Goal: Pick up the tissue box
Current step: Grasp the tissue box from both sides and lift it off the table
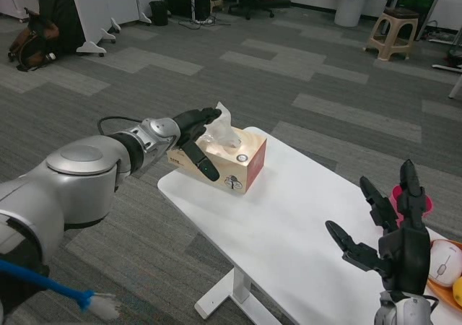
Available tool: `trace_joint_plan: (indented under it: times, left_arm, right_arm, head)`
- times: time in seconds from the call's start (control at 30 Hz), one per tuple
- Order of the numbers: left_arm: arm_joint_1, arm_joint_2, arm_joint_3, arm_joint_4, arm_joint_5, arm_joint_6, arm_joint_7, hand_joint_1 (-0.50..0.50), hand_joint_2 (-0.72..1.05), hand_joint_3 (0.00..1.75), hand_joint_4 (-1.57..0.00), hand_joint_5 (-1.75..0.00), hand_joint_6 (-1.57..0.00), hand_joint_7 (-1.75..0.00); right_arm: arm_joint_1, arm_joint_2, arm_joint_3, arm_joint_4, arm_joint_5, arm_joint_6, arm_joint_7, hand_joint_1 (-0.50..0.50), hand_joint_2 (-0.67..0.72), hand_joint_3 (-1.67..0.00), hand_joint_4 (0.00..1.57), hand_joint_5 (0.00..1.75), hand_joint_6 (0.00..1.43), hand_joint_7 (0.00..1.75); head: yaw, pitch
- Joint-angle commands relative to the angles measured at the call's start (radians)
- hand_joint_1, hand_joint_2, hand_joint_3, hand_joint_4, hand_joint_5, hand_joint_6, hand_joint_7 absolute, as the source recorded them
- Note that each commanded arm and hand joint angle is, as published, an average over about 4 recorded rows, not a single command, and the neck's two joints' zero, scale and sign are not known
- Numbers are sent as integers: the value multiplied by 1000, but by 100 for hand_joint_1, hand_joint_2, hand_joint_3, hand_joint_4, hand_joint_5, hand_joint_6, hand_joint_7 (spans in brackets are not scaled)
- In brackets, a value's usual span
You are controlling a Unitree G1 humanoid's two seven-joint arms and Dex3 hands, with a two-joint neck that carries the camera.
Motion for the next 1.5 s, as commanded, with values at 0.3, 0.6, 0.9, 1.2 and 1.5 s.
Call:
trace_joint_plan:
  times: [0.3,0.6,0.9,1.2,1.5]
  left_arm:
    - [-12,-47,-149,7,-12,17,22,50,-2,0,0,0,0,0]
    - [-10,-76,-219,-6,-31,22,25,50,-2,0,0,0,0,0]
    - [15,-91,-228,-60,-28,18,18,50,-2,0,0,0,0,0]
    - [53,-93,-162,-171,87,15,-21,50,-10,0,0,0,0,0]
    - [117,-88,-65,-291,194,21,-54,50,-19,0,0,0,0,0]
  right_arm:
    - [-15,11,8,19,9,-6,-2,12,-29,-48,54,19,0,7]
    - [-15,13,8,18,9,-6,-2,12,-29,-48,54,19,0,7]
    - [-9,13,4,11,9,-6,-2,12,-29,-48,54,19,0,7]
    - [4,11,-11,-1,9,-6,-2,12,-29,-48,54,19,0,7]
    - [12,7,-25,-8,9,-7,-2,12,-29,-48,54,19,0,7]
  head:
    - [2,2]
    - [0,3]
    - [-20,1]
    - [-37,3]
    - [-89,3]
